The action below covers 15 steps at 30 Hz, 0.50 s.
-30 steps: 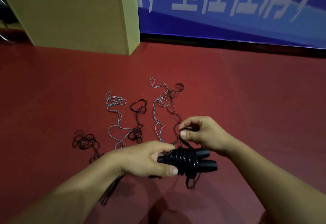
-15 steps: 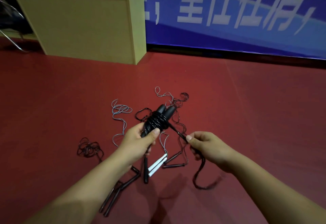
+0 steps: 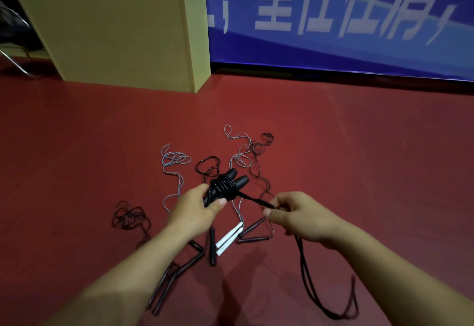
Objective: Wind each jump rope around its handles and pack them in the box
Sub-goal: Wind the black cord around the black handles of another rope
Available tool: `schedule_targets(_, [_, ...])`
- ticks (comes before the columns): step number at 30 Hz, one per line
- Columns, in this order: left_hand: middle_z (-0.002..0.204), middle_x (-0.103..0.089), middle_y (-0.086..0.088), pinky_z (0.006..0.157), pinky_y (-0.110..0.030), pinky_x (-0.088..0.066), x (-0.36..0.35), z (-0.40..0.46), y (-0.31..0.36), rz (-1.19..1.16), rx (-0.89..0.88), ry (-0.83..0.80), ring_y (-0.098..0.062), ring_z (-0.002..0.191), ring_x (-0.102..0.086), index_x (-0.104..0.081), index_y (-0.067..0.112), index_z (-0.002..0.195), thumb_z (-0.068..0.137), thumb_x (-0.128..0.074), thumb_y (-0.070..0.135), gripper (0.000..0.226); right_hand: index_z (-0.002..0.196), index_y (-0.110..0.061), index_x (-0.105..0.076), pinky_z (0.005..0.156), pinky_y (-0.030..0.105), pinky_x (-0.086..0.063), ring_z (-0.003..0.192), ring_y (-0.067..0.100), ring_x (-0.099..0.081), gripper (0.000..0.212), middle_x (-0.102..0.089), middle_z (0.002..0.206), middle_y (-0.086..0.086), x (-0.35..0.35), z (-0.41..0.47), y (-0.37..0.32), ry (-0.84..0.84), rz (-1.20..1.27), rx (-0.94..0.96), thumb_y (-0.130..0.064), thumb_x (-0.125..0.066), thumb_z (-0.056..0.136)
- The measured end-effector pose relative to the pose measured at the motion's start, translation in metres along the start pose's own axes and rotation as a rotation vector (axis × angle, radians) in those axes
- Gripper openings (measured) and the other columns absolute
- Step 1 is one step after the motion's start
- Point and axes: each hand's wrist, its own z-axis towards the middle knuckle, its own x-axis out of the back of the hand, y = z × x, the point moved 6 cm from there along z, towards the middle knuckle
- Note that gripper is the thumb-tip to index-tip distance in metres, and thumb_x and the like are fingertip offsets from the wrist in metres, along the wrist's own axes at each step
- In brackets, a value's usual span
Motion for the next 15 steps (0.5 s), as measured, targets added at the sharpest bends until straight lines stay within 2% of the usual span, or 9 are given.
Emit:
schedule_targets(3, [0.078,-0.062,0.012,0.074,-0.032,-0.05,-0.004,-0.003,-0.001,0.101,-0.012,-0.066,-0.015,0.078,-0.061,-0.059,0.031,0.094,0.088,-0.065,0.044,0.015,0.084,-0.005,-0.061,0.067,0.045,-0.057,0.061,0.015,-0.048,0.025,-0.045,0.066,0.001,0.002,-0.003,-0.005,0.02,0.006,0.061,-0.028,-0.06,0.095])
schedule_targets(6, [0.08,-0.063,0.009,0.075,-0.035,-0.051,-0.012,-0.011,0.007,0.207,-0.084,-0.148,-0.015,0.079,-0.061,-0.057,0.03,0.097,0.088,-0.063,0.046,0.019,0.084,-0.01,-0.062,0.063,0.047,-0.059,0.057,0.015,-0.048,0.022,-0.043,0.062,0.0,0.005,-0.004,-0.008,0.057,-0.018,0.121,-0.025,-0.056,0.098])
schedule_targets(8, [0.082,-0.064,0.008,0.074,-0.034,-0.05,-0.018,-0.016,0.014,0.225,-0.146,-0.206,-0.015,0.079,-0.062,-0.057,0.03,0.1,0.088,-0.063,0.045,0.02,0.087,-0.015,-0.066,0.058,0.04,-0.057,0.054,0.011,-0.048,0.019,-0.044,0.057,-0.007,0.008,-0.003,-0.008,0.096,-0.042,0.155,-0.025,-0.054,0.099])
schedule_targets(11, [0.077,-0.061,0.008,0.067,-0.032,-0.045,-0.027,-0.024,0.028,0.258,-0.277,-0.29,-0.013,0.075,-0.059,-0.055,0.029,0.095,0.088,-0.064,0.043,0.019,0.086,-0.02,-0.067,0.056,0.024,-0.045,0.052,-0.001,-0.049,0.018,-0.054,0.055,-0.016,0.014,-0.003,-0.01,0.187,-0.155,0.202,-0.026,-0.055,0.098])
schedule_targets(13, [0.073,-0.058,0.011,0.063,-0.029,-0.041,-0.03,-0.029,0.035,0.283,-0.342,-0.318,-0.009,0.071,-0.056,-0.05,0.033,0.091,0.087,-0.064,0.044,0.018,0.084,-0.025,-0.067,0.061,0.014,-0.042,0.063,-0.008,-0.056,0.017,-0.063,0.067,-0.016,0.017,-0.004,-0.01,0.224,-0.185,0.217,-0.026,-0.056,0.097])
schedule_targets(15, [0.07,-0.056,0.012,0.06,-0.027,-0.039,-0.031,-0.032,0.04,0.301,-0.384,-0.33,-0.007,0.068,-0.053,-0.047,0.038,0.089,0.087,-0.063,0.046,0.019,0.086,-0.023,-0.069,0.069,0.015,-0.046,0.075,-0.007,-0.062,0.017,-0.07,0.08,-0.013,0.02,-0.004,-0.008,0.245,-0.191,0.206,-0.028,-0.057,0.097])
